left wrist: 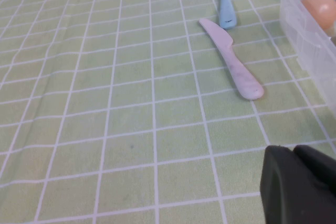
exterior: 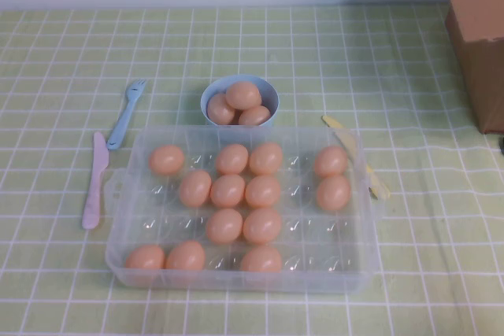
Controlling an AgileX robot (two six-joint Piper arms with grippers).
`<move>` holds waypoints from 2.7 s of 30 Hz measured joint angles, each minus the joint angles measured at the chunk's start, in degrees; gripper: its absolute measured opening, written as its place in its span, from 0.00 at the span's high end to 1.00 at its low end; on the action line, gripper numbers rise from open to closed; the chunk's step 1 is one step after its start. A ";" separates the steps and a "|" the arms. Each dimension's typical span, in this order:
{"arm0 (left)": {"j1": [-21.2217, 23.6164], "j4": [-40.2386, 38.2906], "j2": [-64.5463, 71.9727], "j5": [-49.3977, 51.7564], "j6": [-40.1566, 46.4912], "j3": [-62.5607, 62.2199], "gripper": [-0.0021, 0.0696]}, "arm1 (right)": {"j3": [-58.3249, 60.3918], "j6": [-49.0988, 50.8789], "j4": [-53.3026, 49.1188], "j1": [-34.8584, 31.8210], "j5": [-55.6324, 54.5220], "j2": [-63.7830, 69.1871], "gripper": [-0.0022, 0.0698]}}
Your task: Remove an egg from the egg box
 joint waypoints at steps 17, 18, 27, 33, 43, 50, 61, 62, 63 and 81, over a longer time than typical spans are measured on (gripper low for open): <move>0.00 0.00 0.00 0.00 0.00 0.00 0.98 | 0.00 0.00 0.00 0.00 0.12 0.00 0.99; 0.00 0.00 0.00 0.00 0.00 0.00 0.98 | 0.00 0.00 0.00 0.00 0.12 0.00 0.99; 0.00 0.00 0.00 0.00 0.00 0.00 0.98 | 0.00 0.00 0.00 0.00 0.12 0.00 0.99; 0.00 0.00 0.00 0.00 0.00 0.00 0.98 | 0.00 0.00 0.00 0.00 0.12 0.00 0.99; 0.00 -5.62 0.00 -1.98 -0.37 0.00 0.98 | 0.00 0.00 0.00 0.00 0.12 0.00 0.99; 0.00 -25.66 0.00 -10.04 -5.41 0.00 0.98 | 0.00 0.00 0.00 0.00 0.12 0.00 0.99; 0.00 -31.97 0.00 -13.40 -6.04 -0.14 0.98 | 0.00 0.00 0.00 0.00 0.12 0.00 0.99; 0.00 -31.97 0.00 -12.20 -6.04 -1.02 0.98 | 0.00 0.00 0.00 0.00 0.12 0.00 0.99; 0.00 -31.97 0.15 -10.32 -6.04 -2.48 0.98 | 0.00 0.00 0.00 0.00 0.12 0.00 0.99; 0.00 -20.38 49.15 28.50 8.84 -46.75 0.98 | 0.00 0.00 0.00 0.00 0.12 0.00 0.99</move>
